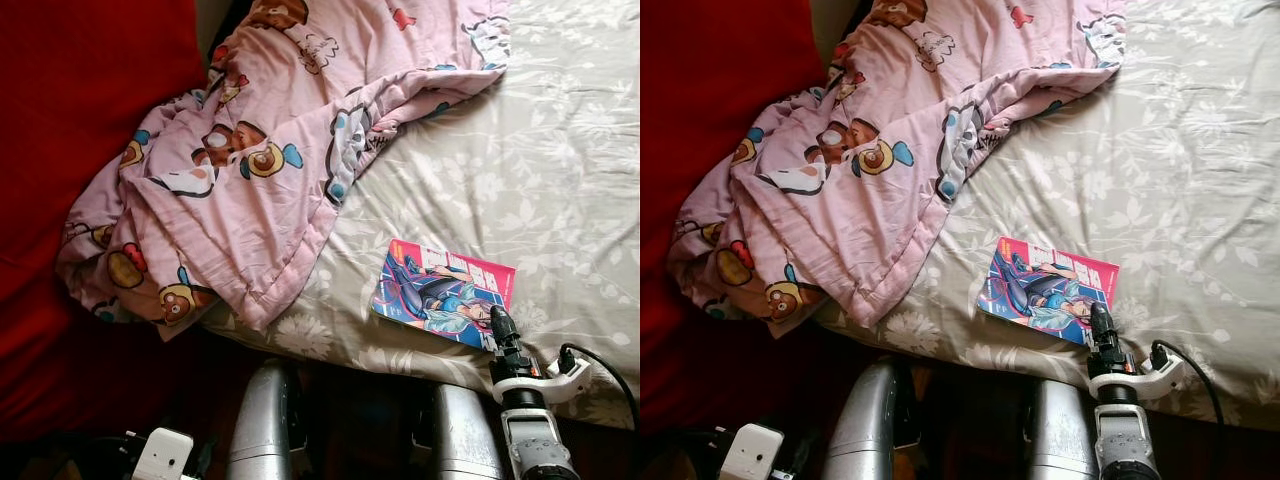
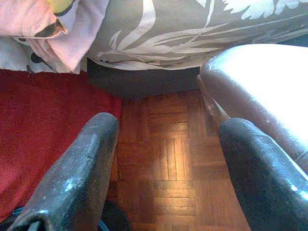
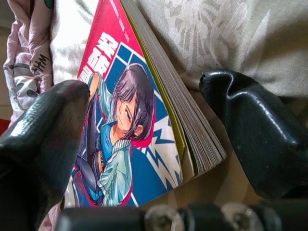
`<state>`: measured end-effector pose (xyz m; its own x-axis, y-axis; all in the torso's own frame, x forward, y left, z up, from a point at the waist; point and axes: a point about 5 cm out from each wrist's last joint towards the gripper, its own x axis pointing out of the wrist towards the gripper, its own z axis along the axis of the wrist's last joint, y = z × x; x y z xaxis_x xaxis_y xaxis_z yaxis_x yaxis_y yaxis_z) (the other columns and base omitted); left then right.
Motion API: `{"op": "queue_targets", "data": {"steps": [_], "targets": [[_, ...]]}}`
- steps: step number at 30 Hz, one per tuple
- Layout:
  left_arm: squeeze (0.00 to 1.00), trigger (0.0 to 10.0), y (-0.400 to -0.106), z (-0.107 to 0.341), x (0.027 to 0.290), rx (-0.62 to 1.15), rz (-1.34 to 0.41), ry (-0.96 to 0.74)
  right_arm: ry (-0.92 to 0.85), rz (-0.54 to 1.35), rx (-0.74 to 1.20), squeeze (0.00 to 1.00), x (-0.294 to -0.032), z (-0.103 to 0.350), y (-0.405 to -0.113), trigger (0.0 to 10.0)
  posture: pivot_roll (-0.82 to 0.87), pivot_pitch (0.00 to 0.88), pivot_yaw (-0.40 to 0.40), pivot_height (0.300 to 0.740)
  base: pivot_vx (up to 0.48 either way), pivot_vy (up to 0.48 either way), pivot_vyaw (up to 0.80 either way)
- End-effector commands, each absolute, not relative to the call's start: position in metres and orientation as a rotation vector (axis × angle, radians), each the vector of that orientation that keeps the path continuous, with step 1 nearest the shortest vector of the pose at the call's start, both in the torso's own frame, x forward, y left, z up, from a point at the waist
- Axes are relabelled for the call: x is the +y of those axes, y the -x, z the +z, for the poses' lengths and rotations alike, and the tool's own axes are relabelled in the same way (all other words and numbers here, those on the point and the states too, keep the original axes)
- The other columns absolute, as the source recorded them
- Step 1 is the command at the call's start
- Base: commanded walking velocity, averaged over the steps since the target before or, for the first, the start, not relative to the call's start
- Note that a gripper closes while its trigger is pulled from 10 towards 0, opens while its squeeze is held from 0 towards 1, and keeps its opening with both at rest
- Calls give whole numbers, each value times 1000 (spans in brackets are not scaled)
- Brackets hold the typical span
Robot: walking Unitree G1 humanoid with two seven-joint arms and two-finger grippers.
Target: Clean up the room
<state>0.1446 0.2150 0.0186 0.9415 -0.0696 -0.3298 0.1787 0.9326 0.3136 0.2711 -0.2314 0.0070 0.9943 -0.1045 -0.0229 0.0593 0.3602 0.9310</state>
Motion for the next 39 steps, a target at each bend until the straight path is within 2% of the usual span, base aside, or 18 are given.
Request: {"op": "queue_targets", "data": {"steps": [1,10,15,16,17,18,19,31,39], "targets": [[0,10000,-131,12,222,386,-132,-376,-1266,-130,84,0,-214,-15,-256,10000,219,422,192,583,0,0,0],[0,10000,-132,15,222,385,-134,-388,-1309,25,104,0,-187,-11,-264,10000,226,421,193,583,0,0,0],[0,10000,-135,15,220,378,-151,-403,-1308,18,94,0,-188,-11,-264,10000,220,418,189,583,0,0,0],[0,10000,-135,15,219,378,-151,-403,-1304,17,91,0,-189,-11,-263,6706,218,417,188,583,0,0,0],[0,10000,-135,15,219,378,-151,-403,-1302,18,89,0,-190,-11,-263,6706,218,417,188,583,0,0,0],[0,10000,-135,15,218,378,-152,-402,-1298,17,80,0,-192,-10,-264,980,214,415,186,583,0,0,0],[0,10000,-135,15,217,379,-153,-402,-1295,18,68,0,-195,-8,-264,0,214,415,186,583,0,0,0],[0,10000,-140,14,216,378,-148,-401,-1271,-9,-16,0,-206,4,-274,0,205,396,179,583,0,0,0],[0,10000,-146,12,221,380,-116,-386,-1241,-109,-145,0,-221,19,-285,0,194,373,176,583,0,0,0]]}}
